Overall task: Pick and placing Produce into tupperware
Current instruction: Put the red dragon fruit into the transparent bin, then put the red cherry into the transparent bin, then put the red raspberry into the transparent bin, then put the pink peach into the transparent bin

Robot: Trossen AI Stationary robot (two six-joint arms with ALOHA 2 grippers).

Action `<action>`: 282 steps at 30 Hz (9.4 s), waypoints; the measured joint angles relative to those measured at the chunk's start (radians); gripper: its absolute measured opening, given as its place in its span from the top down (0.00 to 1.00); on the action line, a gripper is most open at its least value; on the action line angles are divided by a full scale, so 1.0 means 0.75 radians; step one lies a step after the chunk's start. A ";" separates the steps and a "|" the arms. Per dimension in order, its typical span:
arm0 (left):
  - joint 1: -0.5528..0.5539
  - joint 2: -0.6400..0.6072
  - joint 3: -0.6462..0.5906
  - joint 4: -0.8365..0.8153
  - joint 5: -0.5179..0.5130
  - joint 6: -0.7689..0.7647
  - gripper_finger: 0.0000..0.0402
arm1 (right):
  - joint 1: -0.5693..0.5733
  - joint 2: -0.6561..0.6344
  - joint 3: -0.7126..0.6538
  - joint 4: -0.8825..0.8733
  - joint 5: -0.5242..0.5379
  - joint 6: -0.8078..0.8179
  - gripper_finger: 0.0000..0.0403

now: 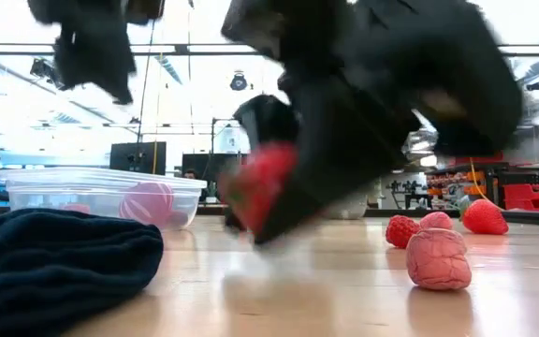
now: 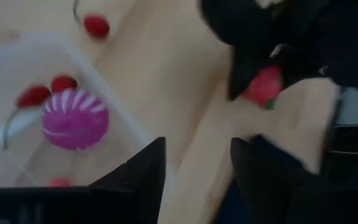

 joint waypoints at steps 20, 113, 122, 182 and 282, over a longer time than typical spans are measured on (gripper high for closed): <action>0.189 -0.580 0.346 -0.323 -0.505 0.538 0.58 | -0.363 0.060 0.149 0.772 -0.173 -0.060 0.47; 0.252 -0.488 0.343 -0.450 -0.507 0.554 0.63 | -0.455 -0.134 -0.210 0.321 0.098 0.333 0.79; 0.252 -0.488 0.344 -0.447 -0.508 0.555 0.61 | -0.443 -0.257 -0.206 0.758 -0.067 0.330 0.73; 0.243 -0.316 0.344 -0.490 -0.498 0.519 0.62 | 0.117 -0.378 -0.749 0.171 0.511 1.224 0.57; 0.258 0.117 0.345 -0.055 -0.316 0.513 0.63 | -0.010 -0.652 0.245 -1.498 0.491 0.992 0.57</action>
